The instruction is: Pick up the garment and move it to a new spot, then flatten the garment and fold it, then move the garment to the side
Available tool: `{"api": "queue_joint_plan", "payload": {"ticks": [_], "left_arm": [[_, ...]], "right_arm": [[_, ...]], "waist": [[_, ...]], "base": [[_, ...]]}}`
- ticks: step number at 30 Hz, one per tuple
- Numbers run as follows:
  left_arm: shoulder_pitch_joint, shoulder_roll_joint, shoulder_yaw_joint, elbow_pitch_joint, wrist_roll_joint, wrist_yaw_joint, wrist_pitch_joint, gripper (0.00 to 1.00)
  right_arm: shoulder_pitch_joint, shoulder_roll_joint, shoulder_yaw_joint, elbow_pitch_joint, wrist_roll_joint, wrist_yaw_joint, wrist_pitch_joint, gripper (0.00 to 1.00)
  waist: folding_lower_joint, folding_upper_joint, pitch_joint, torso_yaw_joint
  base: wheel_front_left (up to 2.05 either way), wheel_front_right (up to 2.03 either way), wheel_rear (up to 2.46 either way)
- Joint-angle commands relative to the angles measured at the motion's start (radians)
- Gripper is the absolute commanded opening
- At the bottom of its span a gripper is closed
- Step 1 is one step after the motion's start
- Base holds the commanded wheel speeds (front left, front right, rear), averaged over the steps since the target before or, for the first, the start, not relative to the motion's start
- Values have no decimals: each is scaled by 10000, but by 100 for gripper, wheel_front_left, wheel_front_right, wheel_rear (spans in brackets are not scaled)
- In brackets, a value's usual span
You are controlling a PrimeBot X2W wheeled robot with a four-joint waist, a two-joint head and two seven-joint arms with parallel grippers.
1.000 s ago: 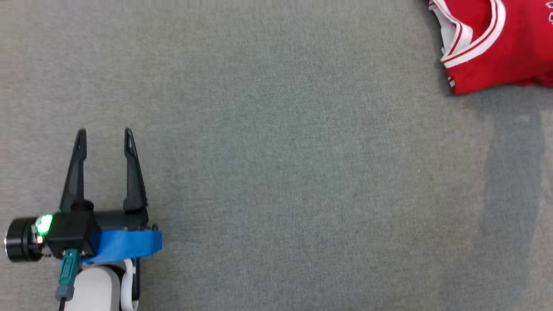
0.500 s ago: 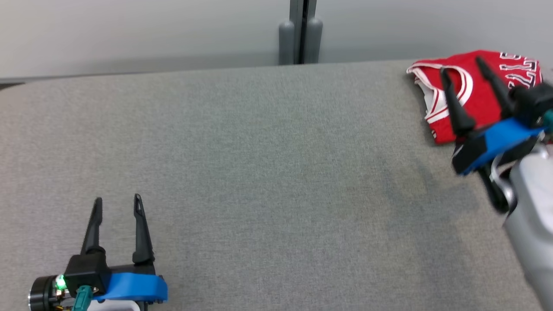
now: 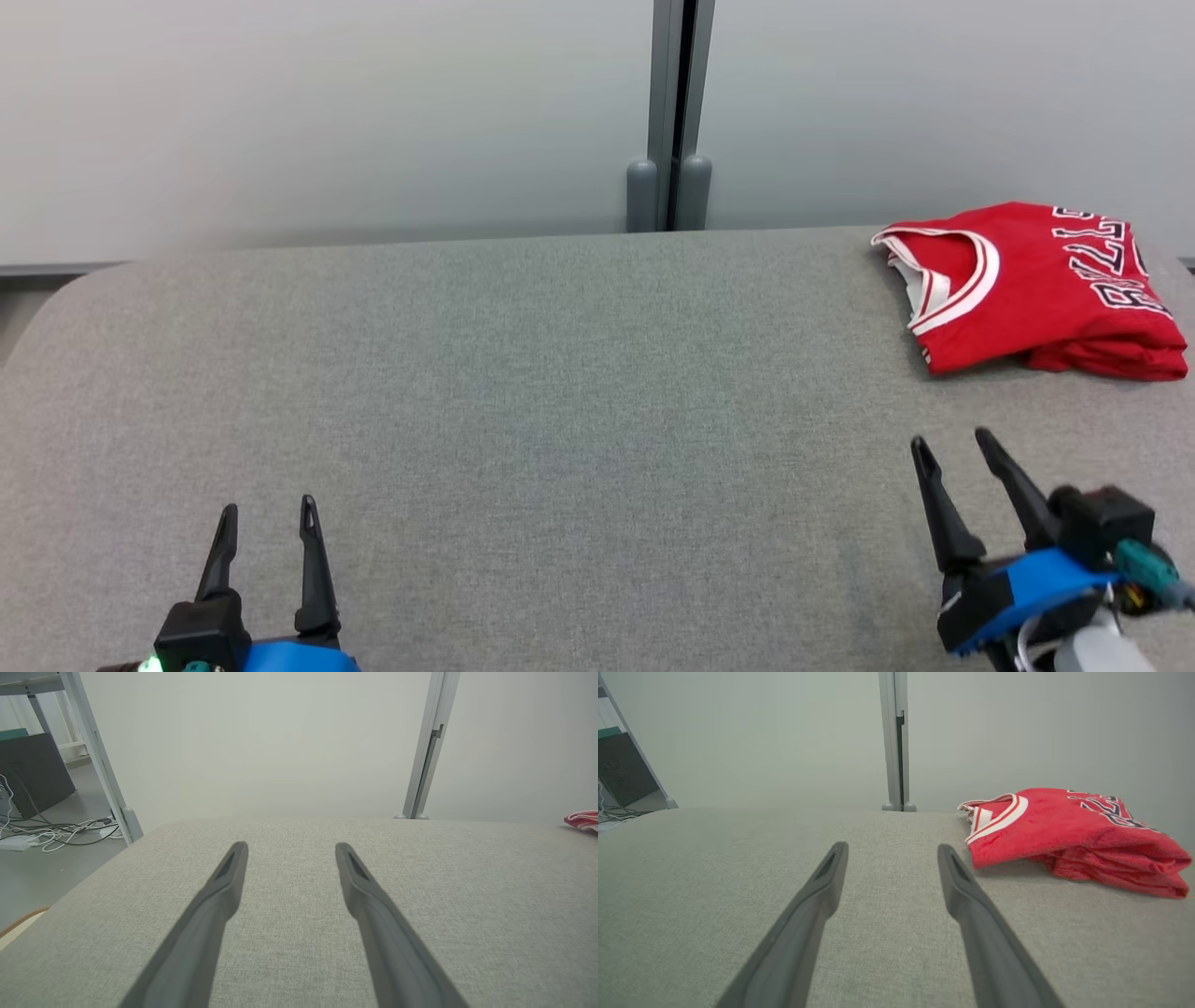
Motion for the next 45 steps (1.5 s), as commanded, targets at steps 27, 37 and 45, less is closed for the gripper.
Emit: {"api": "queue_joint_plan", "payload": {"ticks": [27,37,45], "left_arm": [[-198,-50,-28,763,252,-377,-23,100],[-289,36,-41,1204,355,-287,-23,100],[-353,68,-100,1385,449,-191,-23,100]], "right_arm": [[2375,1955,-1831,-887,-1605,2,-48,100],[2188,2002,-1849,-553,-1746,2,-48,100],[2166,2016,-1827,-401,-1785,2,-49,100]], "waist": [[2,3,-767,370],[2,3,-751,346],[2,3,-782,346]], "base": [[0,0,0],[0,0,0],[0,0,0]]}}
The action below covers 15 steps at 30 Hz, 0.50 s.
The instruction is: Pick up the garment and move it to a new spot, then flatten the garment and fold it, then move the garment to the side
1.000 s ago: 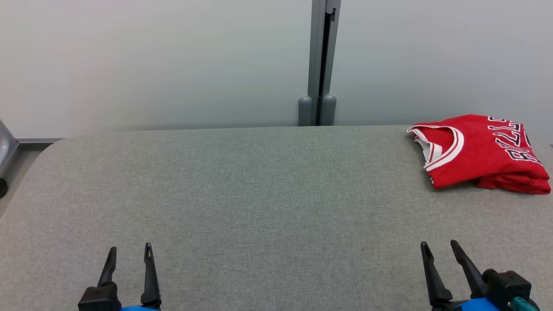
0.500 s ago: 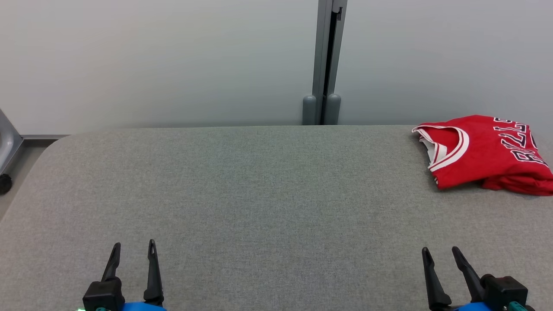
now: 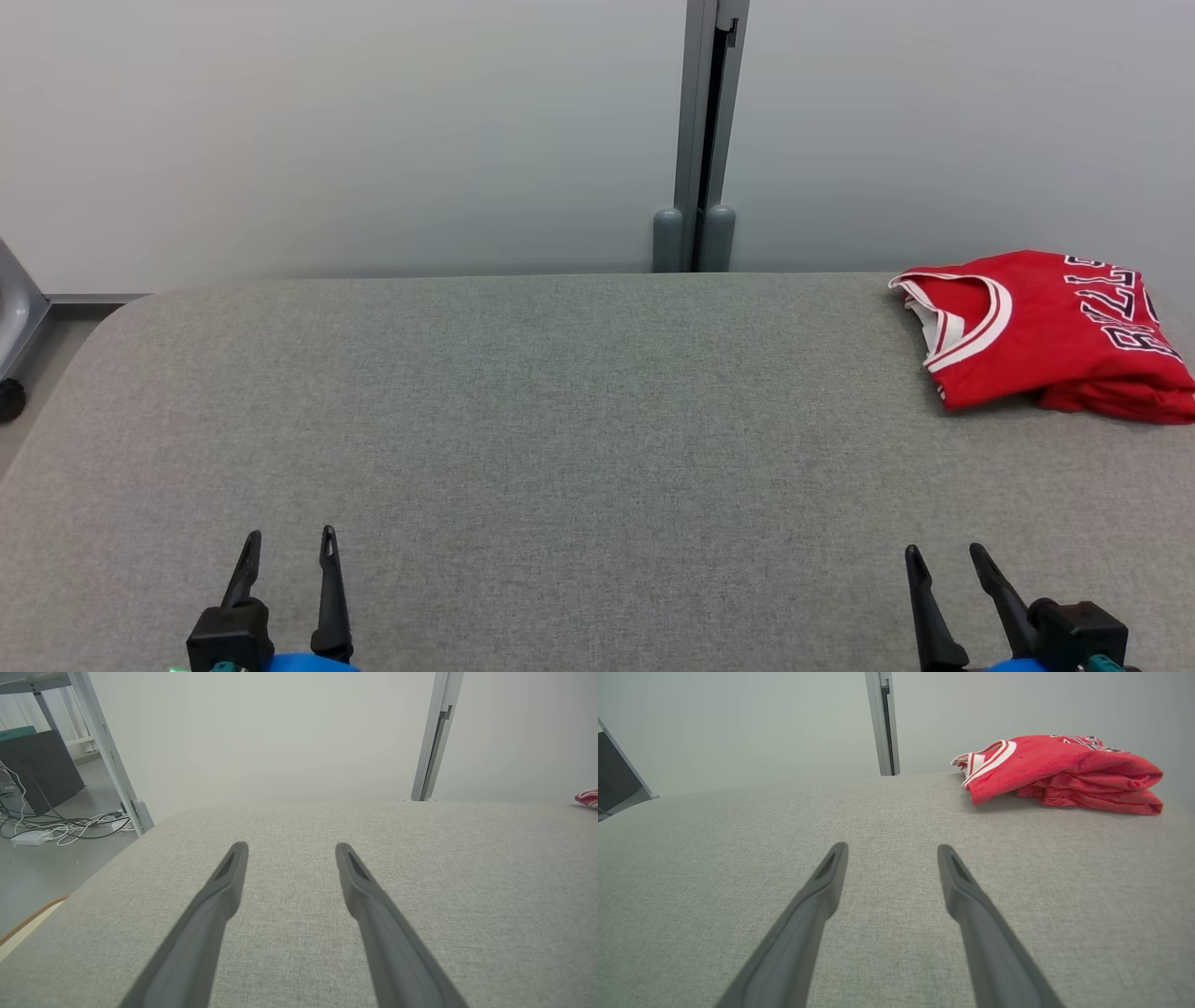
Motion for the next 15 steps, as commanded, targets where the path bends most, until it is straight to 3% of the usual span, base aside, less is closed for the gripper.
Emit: {"api": "queue_joint_plan", "payload": {"ticks": [1,5,6,11,15], "left_arm": [[-159,49,-62,13,59,58,-23,100],[-190,59,-92,24,33,46,-23,100],[-24,18,-54,37,15,2,8,0],[230,-122,-28,472,-58,-30,110,0],[57,-129,132,460,-904,-94,407,0]], "right_arm": [[-43,28,12,7,-83,2,-49,100],[-45,28,6,21,-96,2,-49,100],[-11,12,3,38,12,0,3,0],[115,54,-15,445,127,0,99,0],[-21,51,-114,402,933,0,355,0]], "waist": [[0,-1,0,0],[0,-1,0,10],[0,-1,0,7],[0,-1,0,5],[0,-1,13,-6]], "base": [[0,0,0],[0,0,0],[0,0,0],[0,0,0],[0,0,0]]}}
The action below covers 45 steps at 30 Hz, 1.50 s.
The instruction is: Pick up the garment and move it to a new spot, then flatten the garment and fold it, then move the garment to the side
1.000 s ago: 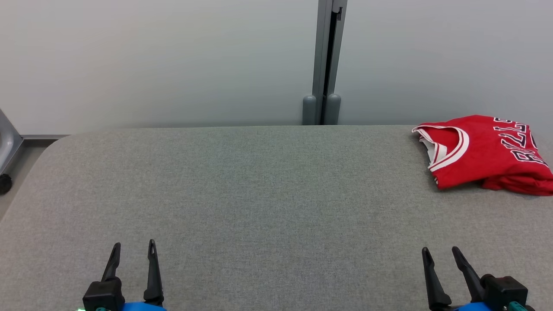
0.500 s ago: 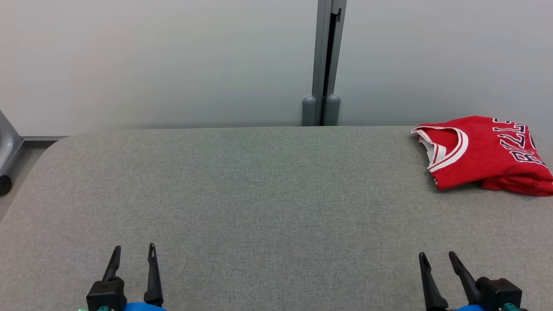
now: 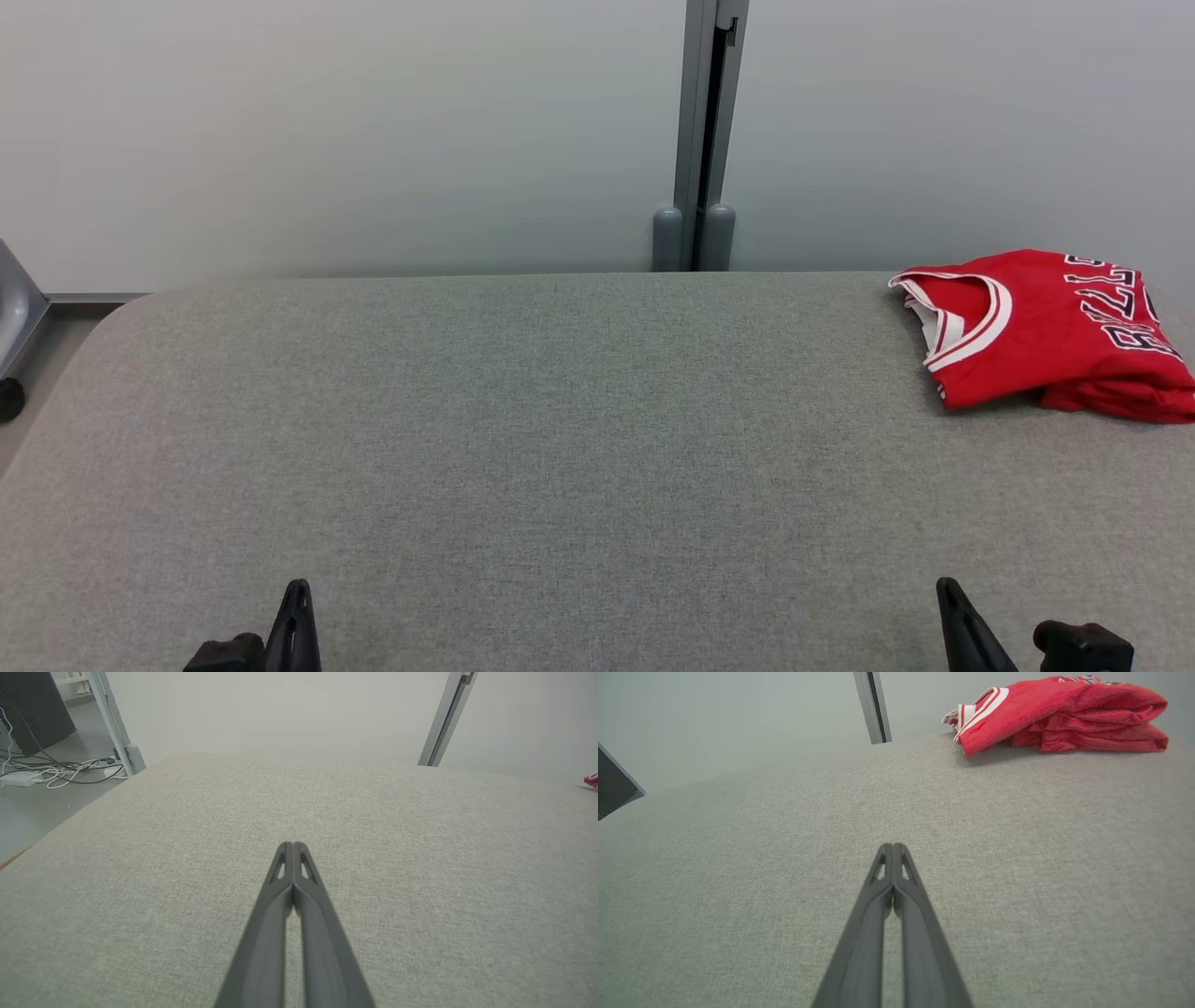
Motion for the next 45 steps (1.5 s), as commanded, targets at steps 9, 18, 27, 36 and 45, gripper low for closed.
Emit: {"api": "queue_joint_plan", "payload": {"ticks": [9,18,27,36,45], "left_arm": [[-411,34,123,-448,-2105,-184,422,0],[-563,20,208,-678,-3757,-306,780,0],[-715,6,295,-866,-5249,-421,1124,0],[-846,-8,394,-1023,-6596,-522,1442,0],[-971,-21,490,-1175,-7825,-616,1735,0]], "right_arm": [[-338,-40,-121,-410,1968,0,450,0],[-493,-45,-193,-605,3501,0,823,0],[-649,-50,-269,-774,4892,0,1173,0],[-797,-55,-340,-915,6149,1,1489,0],[-919,-59,-409,-1051,7290,1,1781,0]], "waist": [[0,-1,33,-25],[0,-1,63,-49],[0,-1,93,-72],[0,-1,123,-96],[0,-1,153,-120]], "base": [[0,0,0],[0,0,0],[0,0,0],[0,0,0],[0,0,0]]}}
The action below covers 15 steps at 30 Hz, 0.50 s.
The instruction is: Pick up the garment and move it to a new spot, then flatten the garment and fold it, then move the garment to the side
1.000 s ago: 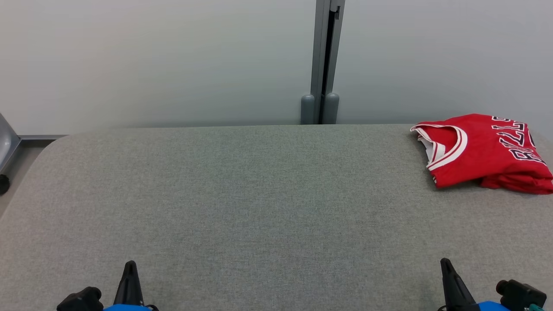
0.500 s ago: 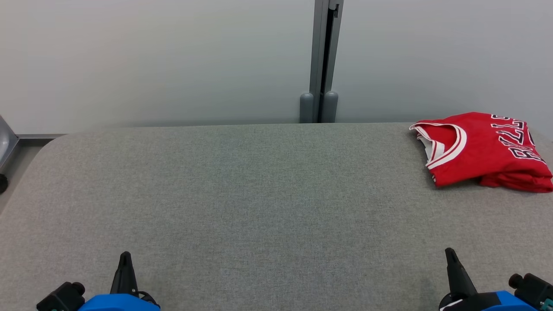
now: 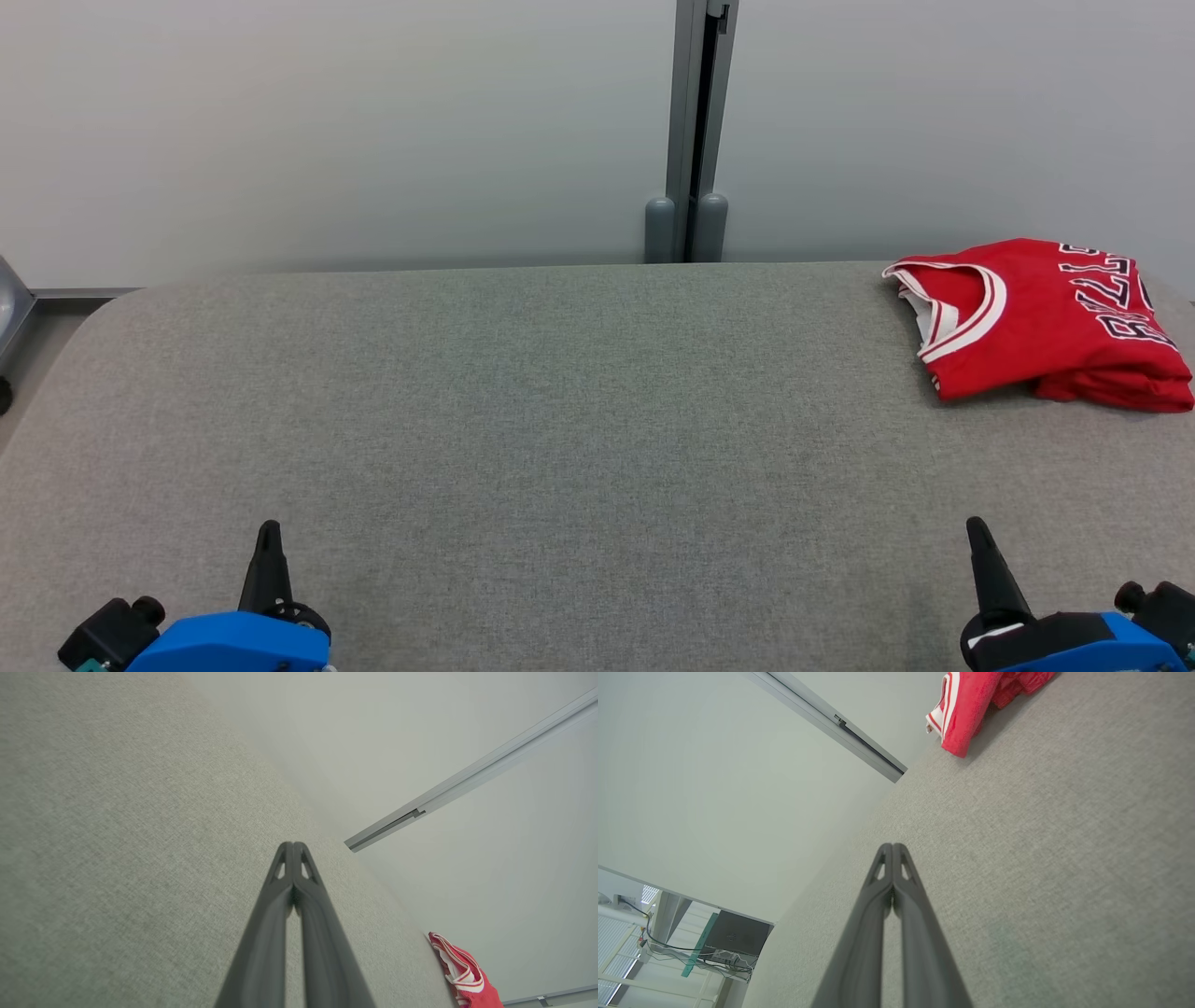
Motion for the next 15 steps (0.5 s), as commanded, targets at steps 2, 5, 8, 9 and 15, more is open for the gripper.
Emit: {"api": "queue_joint_plan", "payload": {"ticks": [2,5,8,9,15], "left_arm": [[-296,11,113,-199,-490,-95,119,0],[-344,7,141,-242,-872,-121,210,0],[-386,3,164,-285,-1239,-153,296,0],[-399,2,169,-299,-1363,-164,326,0],[-454,-7,205,-383,-2057,-209,487,0]], "right_arm": [[-314,-56,-64,-201,473,3,129,0],[-353,-58,-85,-242,824,3,218,0],[-367,-59,-104,-275,1167,3,306,0],[-378,-60,-110,-285,1276,3,333,0],[-464,-63,-146,-361,1925,3,491,0]], "waist": [[0,-1,9,-7],[0,-1,19,-15],[0,-1,29,-23],[0,-1,32,-25],[0,-1,52,-41]], "base": [[0,0,0],[0,0,0],[0,0,0],[0,0,0],[0,0,0]]}}
